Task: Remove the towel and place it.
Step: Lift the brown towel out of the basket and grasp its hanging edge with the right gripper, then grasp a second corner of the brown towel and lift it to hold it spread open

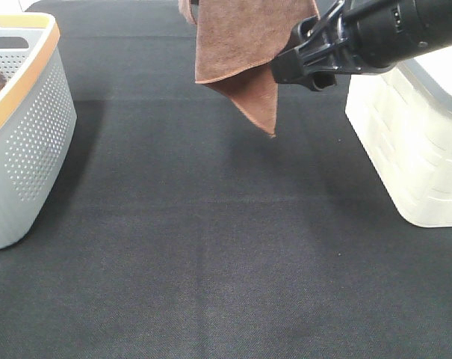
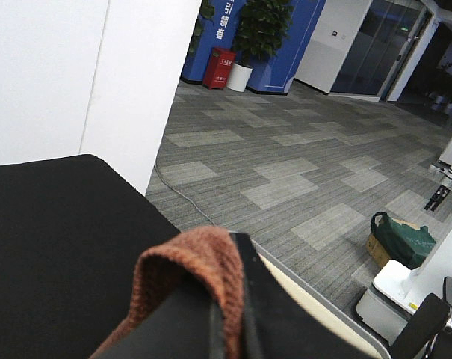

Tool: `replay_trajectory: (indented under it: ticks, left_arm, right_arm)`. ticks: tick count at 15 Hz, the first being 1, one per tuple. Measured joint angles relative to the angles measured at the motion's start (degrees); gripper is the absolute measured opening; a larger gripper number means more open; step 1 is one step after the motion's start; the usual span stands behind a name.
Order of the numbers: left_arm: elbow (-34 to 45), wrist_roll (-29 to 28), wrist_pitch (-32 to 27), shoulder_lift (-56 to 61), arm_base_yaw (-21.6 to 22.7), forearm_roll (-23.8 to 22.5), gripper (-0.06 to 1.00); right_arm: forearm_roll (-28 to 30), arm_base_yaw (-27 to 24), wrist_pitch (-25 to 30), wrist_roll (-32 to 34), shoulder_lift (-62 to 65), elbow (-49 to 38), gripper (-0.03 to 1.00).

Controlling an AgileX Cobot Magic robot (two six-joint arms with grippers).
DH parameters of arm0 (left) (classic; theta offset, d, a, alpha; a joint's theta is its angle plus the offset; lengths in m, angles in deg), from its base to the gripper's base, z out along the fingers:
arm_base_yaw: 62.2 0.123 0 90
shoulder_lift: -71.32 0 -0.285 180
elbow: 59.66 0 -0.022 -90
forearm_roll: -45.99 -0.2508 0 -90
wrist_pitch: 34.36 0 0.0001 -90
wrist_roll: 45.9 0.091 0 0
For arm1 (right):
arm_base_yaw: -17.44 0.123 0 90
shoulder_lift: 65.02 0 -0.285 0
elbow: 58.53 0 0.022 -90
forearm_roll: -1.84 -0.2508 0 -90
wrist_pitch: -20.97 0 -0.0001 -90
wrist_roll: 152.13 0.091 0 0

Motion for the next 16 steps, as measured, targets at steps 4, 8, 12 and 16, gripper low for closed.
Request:
replay_trajectory:
  ticks: [4,8,12,16]
  left_arm:
    - [0.0,0.0,0.1,0.0,0.0,0.0,0.0]
    - [0.0,0.0,0.1,0.0,0.0,-0.1,0.0]
    - [0.0,0.0,0.1,0.0,0.0,-0.1,0.0]
    - [0.0,0.0,0.1,0.0,0.0,-0.1,0.0]
  right_arm:
    - [0.9,0.0,-3.7,1.4,0.0,0.0,0.65]
    - [1.3,0.0,-5.3,2.3,0.0,0.0,0.71]
    - [-5.1,0.0,-6.7,2.3,0.0,0.0,0.72]
    - [-8.4,0.0,-6.9,-0.7,0.0,0.0,0.7]
